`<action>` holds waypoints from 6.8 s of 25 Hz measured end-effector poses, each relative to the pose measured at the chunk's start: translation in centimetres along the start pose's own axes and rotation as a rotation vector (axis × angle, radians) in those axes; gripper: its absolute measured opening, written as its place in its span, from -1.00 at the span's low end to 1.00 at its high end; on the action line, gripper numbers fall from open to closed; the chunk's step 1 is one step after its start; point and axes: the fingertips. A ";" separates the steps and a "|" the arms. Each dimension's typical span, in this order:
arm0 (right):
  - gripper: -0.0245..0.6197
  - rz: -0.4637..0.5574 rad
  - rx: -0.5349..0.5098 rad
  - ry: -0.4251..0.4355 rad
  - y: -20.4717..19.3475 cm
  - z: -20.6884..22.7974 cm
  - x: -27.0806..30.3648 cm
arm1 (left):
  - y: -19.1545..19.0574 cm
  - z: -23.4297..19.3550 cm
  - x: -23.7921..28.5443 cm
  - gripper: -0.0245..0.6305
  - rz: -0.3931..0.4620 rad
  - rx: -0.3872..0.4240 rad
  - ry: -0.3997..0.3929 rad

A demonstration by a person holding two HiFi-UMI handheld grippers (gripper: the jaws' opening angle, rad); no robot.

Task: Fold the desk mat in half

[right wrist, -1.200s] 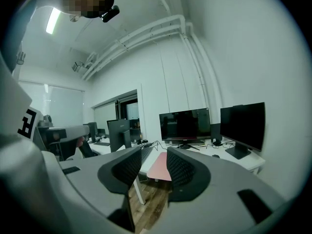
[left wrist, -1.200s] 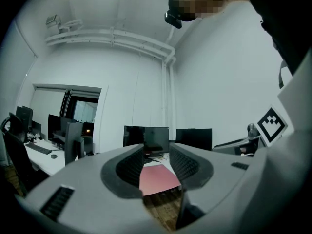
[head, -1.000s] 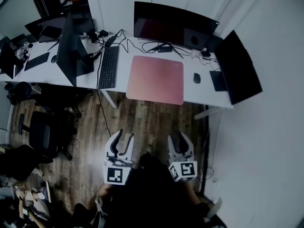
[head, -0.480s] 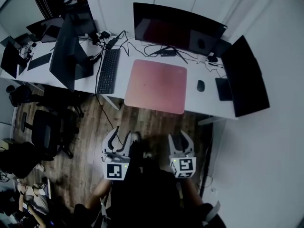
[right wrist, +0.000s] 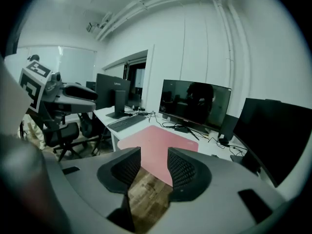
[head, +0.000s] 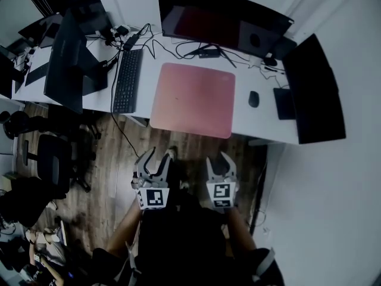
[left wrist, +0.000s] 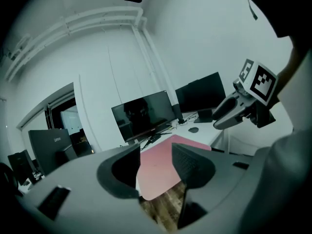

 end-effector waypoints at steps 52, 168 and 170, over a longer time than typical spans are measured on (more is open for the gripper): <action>-0.80 -0.323 -0.765 -0.073 -16.7 -0.7 21.1 | -22.2 -0.4 21.6 -0.82 -0.447 0.552 -0.213; -0.86 -0.364 -0.566 0.090 3.9 15.0 58.6 | -13.9 -25.1 56.8 -0.78 -0.579 0.277 -0.314; -0.85 -0.362 -0.570 0.080 3.7 15.1 59.0 | -14.4 -25.1 57.1 -0.75 -0.577 0.268 -0.299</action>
Point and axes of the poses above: the fingertips, and each gripper's own axes: x forward along the fingers, z to its right, y out of its top, and after that the axes turned 11 degrees about -y, right-handed
